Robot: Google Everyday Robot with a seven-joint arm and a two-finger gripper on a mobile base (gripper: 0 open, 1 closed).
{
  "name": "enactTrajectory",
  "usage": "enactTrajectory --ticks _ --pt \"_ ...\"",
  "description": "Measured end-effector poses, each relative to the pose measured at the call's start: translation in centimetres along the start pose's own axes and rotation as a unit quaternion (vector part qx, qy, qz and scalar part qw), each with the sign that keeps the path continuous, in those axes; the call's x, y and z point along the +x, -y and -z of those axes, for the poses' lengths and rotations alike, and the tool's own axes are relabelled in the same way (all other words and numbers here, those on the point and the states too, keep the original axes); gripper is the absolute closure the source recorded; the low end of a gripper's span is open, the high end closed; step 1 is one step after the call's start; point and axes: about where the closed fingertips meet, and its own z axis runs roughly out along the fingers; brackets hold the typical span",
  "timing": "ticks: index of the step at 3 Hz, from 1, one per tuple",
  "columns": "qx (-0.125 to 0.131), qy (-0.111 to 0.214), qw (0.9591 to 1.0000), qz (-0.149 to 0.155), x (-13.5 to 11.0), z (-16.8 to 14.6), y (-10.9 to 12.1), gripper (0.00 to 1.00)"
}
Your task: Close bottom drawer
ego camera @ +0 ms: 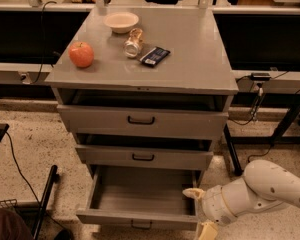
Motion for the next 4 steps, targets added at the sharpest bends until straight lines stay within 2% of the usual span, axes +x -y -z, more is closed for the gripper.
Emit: enactTrajectory --ticks 1,2,3,4 --pt "0.0 0.0 1.0 0.0 0.0 0.0 0.0 0.0" --pt "0.028 -0.026 0.9992 -0.01 1.5 -0.6 2.1 0.0" --pt "0.075 -0.075 0.9935 0.039 7.6 -4.8 6.9 0.0" --pt "0.091 -0.059 0.9917 0.069 11.8 -8.6 9.1 0.0"
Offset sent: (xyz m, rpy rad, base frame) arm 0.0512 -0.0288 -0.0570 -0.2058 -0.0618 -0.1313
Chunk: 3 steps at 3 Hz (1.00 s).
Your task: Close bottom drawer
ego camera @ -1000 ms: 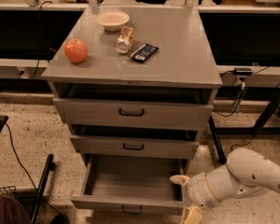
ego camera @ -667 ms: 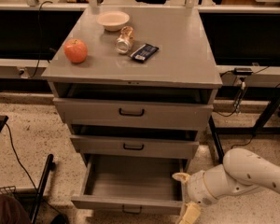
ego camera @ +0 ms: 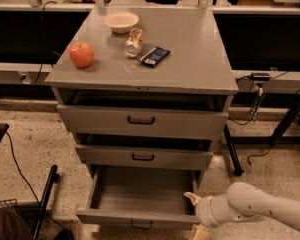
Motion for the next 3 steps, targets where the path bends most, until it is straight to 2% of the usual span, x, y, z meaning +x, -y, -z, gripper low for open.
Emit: enactTrajectory --ticks 1,2,3 --pt "-0.014 0.01 0.9998 -0.003 0.6 -1.9 -1.2 0.0" --pt "-0.021 0.006 0.9997 -0.006 0.9 -2.4 -1.0 0.0" --pt "-0.038 -0.004 0.9991 0.016 2.9 -5.2 -1.0 0.0"
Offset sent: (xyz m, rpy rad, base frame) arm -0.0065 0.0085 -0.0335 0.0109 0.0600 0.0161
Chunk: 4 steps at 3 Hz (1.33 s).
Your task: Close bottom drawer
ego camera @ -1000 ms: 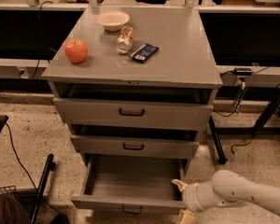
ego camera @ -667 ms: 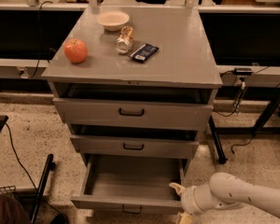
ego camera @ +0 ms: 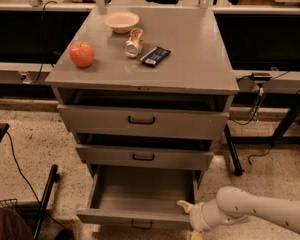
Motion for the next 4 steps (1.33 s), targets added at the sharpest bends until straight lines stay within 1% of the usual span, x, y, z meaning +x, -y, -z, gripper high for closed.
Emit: enactTrajectory --ticks 1,2,3,4 --pt "-0.028 0.009 0.9993 0.021 3.5 -5.0 -1.5 0.0" --pt "-0.049 0.016 0.9983 0.025 6.6 -8.3 -2.9 0.03" --pt "-0.062 0.021 0.9976 0.022 8.5 -10.6 -3.5 0.17" --pt "-0.069 0.025 0.9973 0.008 9.8 -12.3 -3.5 0.36"
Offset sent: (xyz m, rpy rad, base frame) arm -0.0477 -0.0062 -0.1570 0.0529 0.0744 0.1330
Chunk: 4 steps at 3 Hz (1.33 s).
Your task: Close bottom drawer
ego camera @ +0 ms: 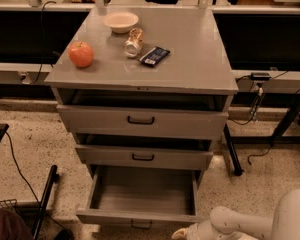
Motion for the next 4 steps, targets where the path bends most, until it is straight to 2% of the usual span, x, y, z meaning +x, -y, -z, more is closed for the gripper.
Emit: enactTrajectory --ticks 1,2,3,4 --pt "0.022 0.007 0.9994 -0.026 1.5 -1.9 1.8 0.66" --pt "0.063 0.018 0.9974 -0.031 3.0 -2.9 4.6 0.89" --pt "0.102 0.021 0.9943 -0.026 2.9 -3.0 7.9 1.0" --pt "0.151 0.026 0.9881 -0.016 1.8 -2.6 12.2 1.0"
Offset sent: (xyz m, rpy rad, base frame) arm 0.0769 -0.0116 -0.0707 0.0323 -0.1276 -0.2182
